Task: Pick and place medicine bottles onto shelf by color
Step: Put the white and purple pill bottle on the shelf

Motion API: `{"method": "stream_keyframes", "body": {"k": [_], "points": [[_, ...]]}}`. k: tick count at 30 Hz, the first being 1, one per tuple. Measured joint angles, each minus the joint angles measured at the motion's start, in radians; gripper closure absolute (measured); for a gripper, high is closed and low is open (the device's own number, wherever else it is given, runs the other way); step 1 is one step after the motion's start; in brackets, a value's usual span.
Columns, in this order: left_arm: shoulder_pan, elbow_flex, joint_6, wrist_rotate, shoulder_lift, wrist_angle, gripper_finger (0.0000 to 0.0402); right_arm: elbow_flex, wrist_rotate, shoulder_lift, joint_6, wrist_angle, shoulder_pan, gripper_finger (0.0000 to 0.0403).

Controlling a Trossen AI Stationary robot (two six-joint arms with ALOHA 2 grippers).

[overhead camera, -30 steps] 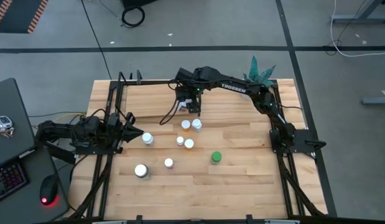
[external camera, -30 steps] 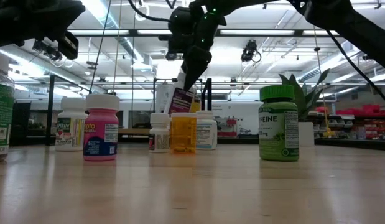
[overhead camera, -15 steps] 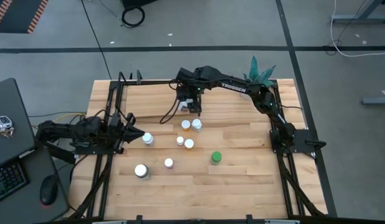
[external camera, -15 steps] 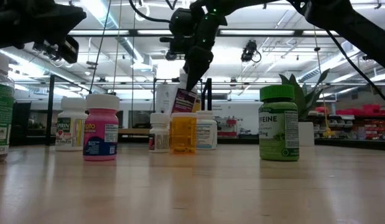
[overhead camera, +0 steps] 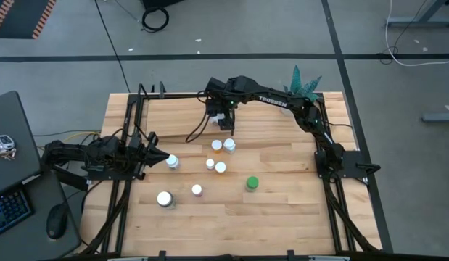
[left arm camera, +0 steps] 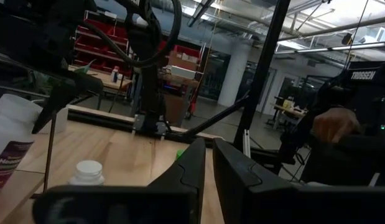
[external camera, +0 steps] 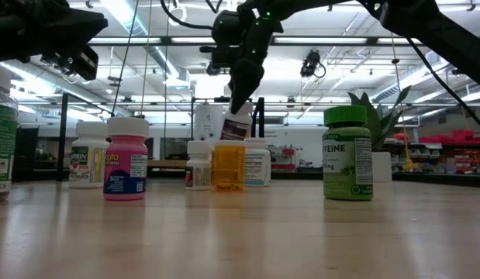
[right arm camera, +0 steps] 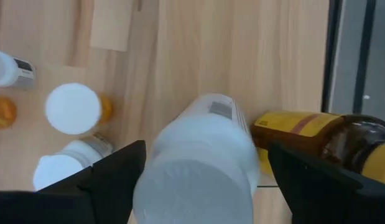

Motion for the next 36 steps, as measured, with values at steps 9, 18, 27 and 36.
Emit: {"method": "stream_keyframes", "body": {"k": [9, 18, 27, 36], "points": [[0.0, 0.0, -0.015, 0.0, 0.0, 0.002, 0.0371, 0.0, 0.01, 0.0, -0.017, -0.02, 0.001, 0.0165], [0.0, 0.0, -0.015, 0.001, 0.0, 0.001, 0.0363, 0.001, -0.007, 0.0, 0.008, 0.007, 0.009, 0.0247], [0.0, 0.0, -0.084, 0.007, 0.0, -0.136, 0.0376, 0.017, -0.043, -0.154, 0.09, -0.071, 0.075, 0.0203], [0.0, 0.0, -0.081, 0.007, 0.0, -0.136, 0.0366, -0.487, 0.07, -0.494, 0.242, 0.091, 0.066, 0.0188]]}}
